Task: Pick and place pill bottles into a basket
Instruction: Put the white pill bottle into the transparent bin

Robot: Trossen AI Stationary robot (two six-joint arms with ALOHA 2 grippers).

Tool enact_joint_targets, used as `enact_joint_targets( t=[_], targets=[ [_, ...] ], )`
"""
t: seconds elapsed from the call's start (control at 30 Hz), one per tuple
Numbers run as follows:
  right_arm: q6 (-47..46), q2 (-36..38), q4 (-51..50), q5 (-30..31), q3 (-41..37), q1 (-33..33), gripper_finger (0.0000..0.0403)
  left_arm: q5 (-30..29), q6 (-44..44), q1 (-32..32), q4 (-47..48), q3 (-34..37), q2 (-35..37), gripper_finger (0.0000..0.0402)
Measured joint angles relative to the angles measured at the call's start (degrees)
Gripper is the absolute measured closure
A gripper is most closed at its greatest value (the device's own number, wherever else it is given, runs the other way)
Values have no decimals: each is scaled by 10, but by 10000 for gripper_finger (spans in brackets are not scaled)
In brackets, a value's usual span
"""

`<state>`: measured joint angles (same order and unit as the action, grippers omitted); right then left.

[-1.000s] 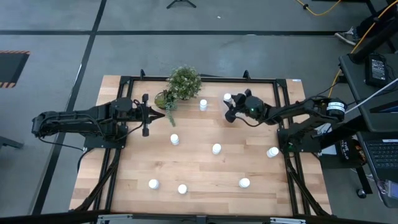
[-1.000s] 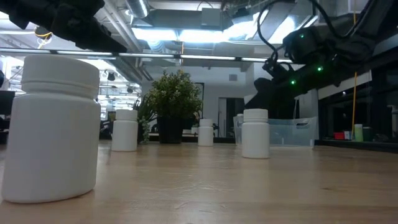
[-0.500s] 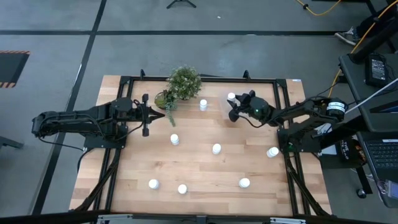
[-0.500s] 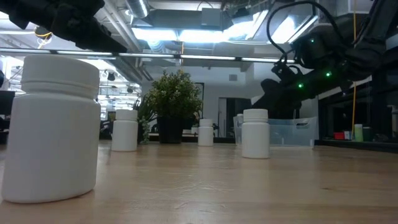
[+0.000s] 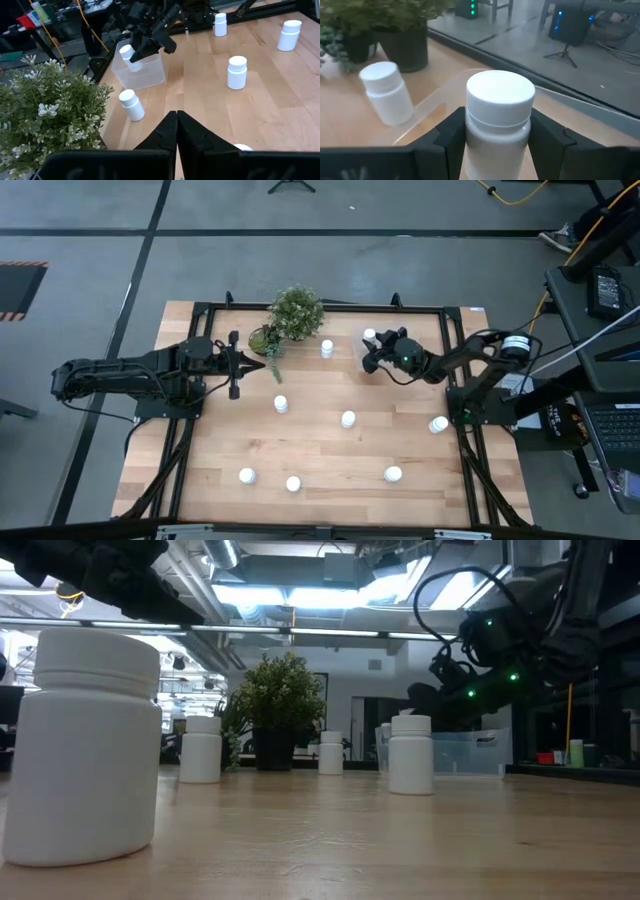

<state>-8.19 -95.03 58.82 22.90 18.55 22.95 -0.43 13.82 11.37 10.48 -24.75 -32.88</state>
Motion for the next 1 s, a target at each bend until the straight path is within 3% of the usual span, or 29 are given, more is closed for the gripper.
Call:
enact_joint_targets(
  t=[0.8, 1.0],
  targets=[
    [-6, -66, 5, -6, 39, 9, 232, 0, 3, 0, 0, 0, 0, 400],
    [-7, -66, 5, -6, 39, 10, 187, 0, 2, 0, 0, 0, 0, 394]
  ],
)
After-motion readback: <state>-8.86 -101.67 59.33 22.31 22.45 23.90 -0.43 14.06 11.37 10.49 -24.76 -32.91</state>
